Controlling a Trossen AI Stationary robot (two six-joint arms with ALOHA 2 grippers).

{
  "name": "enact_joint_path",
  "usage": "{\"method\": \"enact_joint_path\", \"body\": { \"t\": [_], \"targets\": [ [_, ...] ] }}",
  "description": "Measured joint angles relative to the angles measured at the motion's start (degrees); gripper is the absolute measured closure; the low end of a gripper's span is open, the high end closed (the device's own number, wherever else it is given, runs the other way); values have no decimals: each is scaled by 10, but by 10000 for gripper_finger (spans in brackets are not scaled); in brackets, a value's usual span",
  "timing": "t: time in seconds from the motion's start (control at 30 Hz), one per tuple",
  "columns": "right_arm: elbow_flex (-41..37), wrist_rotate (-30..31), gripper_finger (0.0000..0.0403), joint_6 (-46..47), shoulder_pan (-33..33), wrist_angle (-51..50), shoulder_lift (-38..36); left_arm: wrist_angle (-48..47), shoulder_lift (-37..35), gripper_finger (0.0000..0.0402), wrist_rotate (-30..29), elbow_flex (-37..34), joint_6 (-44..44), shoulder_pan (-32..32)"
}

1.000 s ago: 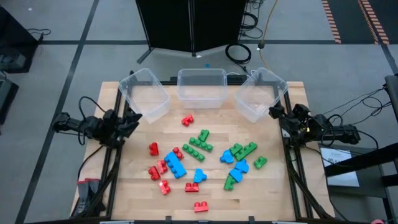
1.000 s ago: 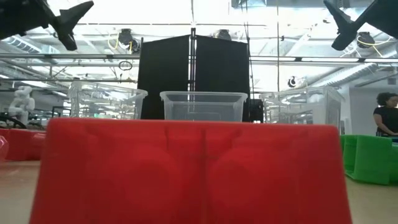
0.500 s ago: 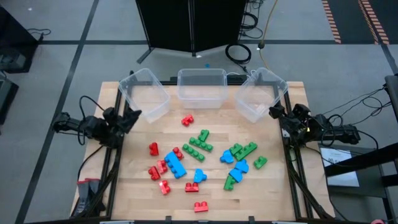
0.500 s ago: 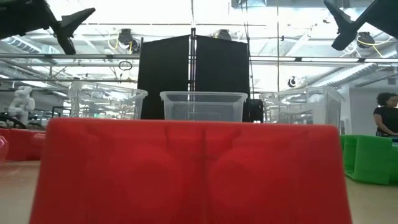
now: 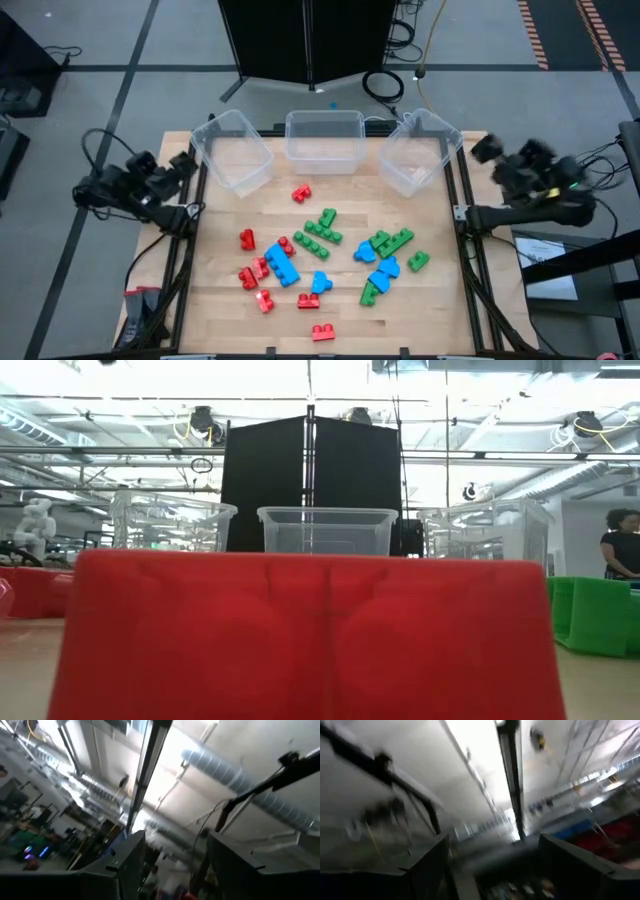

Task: Sort blocks
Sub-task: Put the green game piece into the right transparent bin

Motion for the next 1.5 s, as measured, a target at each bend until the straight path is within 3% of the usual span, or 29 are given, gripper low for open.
{"method": "enact_joint_path", "body": {
  "t": [0.13,0.23,0.3,0.37,0.47,0.6,0.87,1.17,1.5],
  "targets": [
    [199,10,99,-21,0,-363,119,-105,51,192,0,85,-1,0],
    [302,10,99,62,0,-650,225,-175,79,192,1,121,-14,0],
    [332,-43,99,125,0,-799,289,-211,93,192,0,133,-32,0],
    [331,-122,99,159,2,-879,347,-238,101,192,0,137,-48,0],
    [303,-223,99,150,30,-860,417,-259,106,192,-2,137,-61,0],
    [292,-238,99,97,93,-789,495,-264,107,192,-15,137,-61,0],
    [285,-146,99,-19,236,-926,630,-264,107,192,-16,137,-61,0],
    [178,-47,99,16,307,-777,634,-264,107,192,-17,137,-61,0],
    [38,-39,99,30,309,-662,629,-264,107,192,-17,137,-76,0]
  ]
}}
